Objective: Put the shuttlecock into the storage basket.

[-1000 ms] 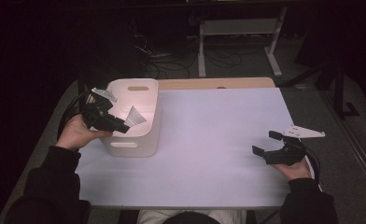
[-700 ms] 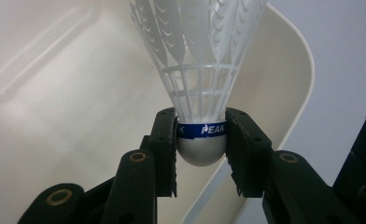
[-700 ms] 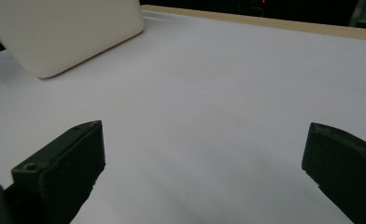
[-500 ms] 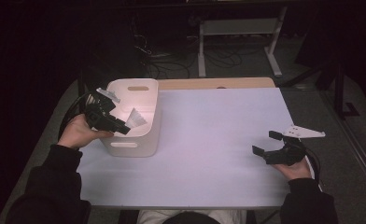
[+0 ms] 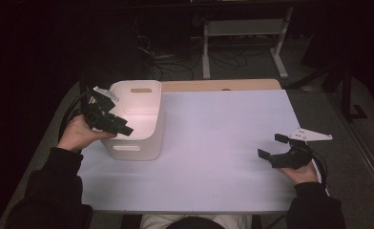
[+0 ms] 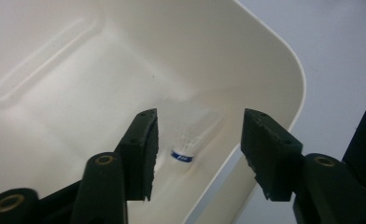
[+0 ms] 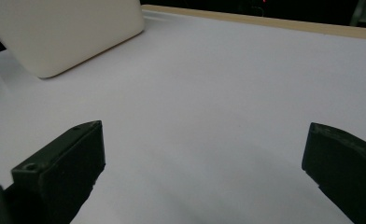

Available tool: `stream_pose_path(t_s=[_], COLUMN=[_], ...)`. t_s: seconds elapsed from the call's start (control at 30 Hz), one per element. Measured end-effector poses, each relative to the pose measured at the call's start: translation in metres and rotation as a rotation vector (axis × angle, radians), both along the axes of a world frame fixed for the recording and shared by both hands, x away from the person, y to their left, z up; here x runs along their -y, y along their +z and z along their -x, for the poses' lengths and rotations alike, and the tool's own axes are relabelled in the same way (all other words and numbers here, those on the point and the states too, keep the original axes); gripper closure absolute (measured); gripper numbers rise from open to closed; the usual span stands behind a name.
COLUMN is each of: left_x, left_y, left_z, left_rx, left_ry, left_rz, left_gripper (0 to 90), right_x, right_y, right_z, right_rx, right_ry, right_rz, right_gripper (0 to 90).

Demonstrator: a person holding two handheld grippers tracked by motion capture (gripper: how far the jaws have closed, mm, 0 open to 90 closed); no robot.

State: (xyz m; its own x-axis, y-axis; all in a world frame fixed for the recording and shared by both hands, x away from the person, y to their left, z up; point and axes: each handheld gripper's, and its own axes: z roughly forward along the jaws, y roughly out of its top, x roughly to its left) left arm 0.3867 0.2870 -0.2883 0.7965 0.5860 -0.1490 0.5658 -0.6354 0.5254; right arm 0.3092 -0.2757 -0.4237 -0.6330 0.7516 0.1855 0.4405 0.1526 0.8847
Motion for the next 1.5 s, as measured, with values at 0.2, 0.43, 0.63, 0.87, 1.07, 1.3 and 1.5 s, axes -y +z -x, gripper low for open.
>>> stream_pose_path(t_s=[0.2, 0.43, 0.63, 0.87, 1.07, 1.3, 1.5], left_x=[-0.003, -0.010, -0.014, -0.019, -0.025, -0.034, -0.037], left_y=[0.003, 0.012, 0.019, 0.021, 0.021, 0.020, 0.015], left_z=[0.002, 0.006, 0.011, 0.015, 0.023, 0.035, 0.046], left_rx=[0.013, 0.047, 0.096, 0.116, 0.150, 0.201, 0.252], left_ry=[-0.002, -0.016, -0.004, 0.003, 0.008, 0.001, 0.009], left_rz=[0.012, 0.066, 0.104, 0.134, 0.173, 0.216, 0.244], left_gripper=[37.9, 26.1, 15.0, 3.4, 0.0, 0.0, 0.0], right_x=[0.000, 0.000, 0.000, -0.001, -0.001, -0.001, -0.001], right_y=[0.000, 0.000, 0.000, 0.000, 0.000, -0.001, -0.001], right_z=[0.000, 0.000, 0.000, 0.000, 0.000, 0.000, 0.000], right_rx=[0.002, 0.000, 0.000, -0.002, -0.005, -0.006, -0.007], right_ry=[0.000, 0.000, -0.001, 0.000, -0.001, -0.001, -0.001], right_rz=[0.002, 0.002, 0.004, 0.008, 0.005, 0.008, 0.009], right_gripper=[0.0, 0.0, 0.0, 0.0, 0.0, 0.0, 0.0])
